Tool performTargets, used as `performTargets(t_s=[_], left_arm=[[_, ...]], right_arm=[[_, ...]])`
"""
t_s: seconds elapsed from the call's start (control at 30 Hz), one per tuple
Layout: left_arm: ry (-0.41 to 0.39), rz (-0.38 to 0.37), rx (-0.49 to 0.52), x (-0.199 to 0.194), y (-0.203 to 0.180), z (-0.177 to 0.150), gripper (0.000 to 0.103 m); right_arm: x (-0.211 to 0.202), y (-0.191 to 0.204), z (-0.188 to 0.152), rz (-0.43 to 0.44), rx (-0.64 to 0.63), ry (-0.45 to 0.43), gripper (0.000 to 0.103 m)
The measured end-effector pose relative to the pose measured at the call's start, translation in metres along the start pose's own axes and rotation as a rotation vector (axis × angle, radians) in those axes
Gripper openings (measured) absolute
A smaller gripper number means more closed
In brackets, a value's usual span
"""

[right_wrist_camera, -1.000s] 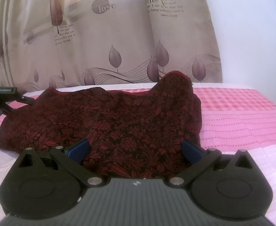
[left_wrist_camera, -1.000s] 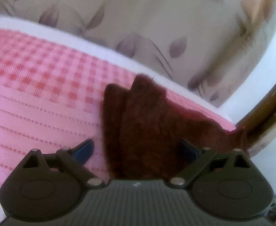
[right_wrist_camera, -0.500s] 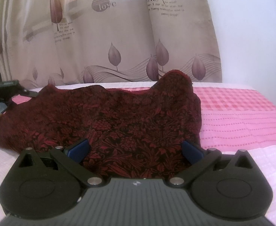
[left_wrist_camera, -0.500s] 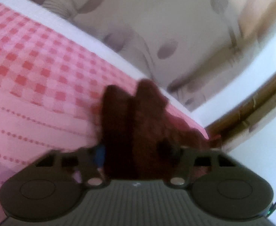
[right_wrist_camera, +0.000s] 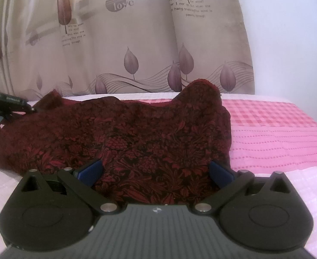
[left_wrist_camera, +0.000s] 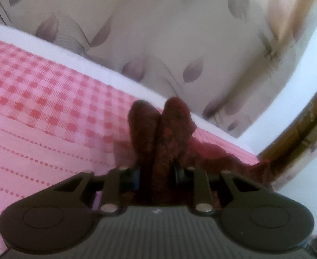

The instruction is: Fold small clothes

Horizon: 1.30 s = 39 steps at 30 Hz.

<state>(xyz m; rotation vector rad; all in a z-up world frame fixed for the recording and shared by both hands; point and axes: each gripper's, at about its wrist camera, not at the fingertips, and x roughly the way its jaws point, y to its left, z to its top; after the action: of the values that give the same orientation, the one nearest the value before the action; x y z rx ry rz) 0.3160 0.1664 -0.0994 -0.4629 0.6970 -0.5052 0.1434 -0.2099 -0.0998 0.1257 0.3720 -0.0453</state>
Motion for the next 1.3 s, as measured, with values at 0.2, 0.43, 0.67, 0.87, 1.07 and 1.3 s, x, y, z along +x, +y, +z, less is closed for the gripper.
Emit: performTargets(t_s=[0.2,0.43,0.67,0.87,1.07,1.3], left_arm=[[-0.067,0.119,0.075,-0.020,-0.044,-0.004,0.026],[-0.148,0.154,0.145,-0.038,-0.094,-0.018,0.026],[-0.221,0.171,0.249,-0.044,-0.143,-0.046,0.027],[-0.265,0.183,0.344,-0.042,-0.176,-0.068,0.027],[-0.299,0.215,0.459,-0.038,-0.194,-0.087,0.026],[-0.307,0.237,0.509,-0.033,-0.203,-0.092,0.026]], right_arm=[[-0.013,-0.005,0.005,0.028,0.071,-0.081,0.094],[-0.017,0.018,0.099,0.449,0.300,-0.029,0.070],[0.042,0.055,0.159,0.630,0.463,0.226,0.073],[0.074,0.078,0.159,0.608,0.502,0.365,0.074],[0.080,0.084,0.158,0.596,0.549,0.385,0.074],[0.093,0.086,0.161,0.541,0.506,0.405,0.061]])
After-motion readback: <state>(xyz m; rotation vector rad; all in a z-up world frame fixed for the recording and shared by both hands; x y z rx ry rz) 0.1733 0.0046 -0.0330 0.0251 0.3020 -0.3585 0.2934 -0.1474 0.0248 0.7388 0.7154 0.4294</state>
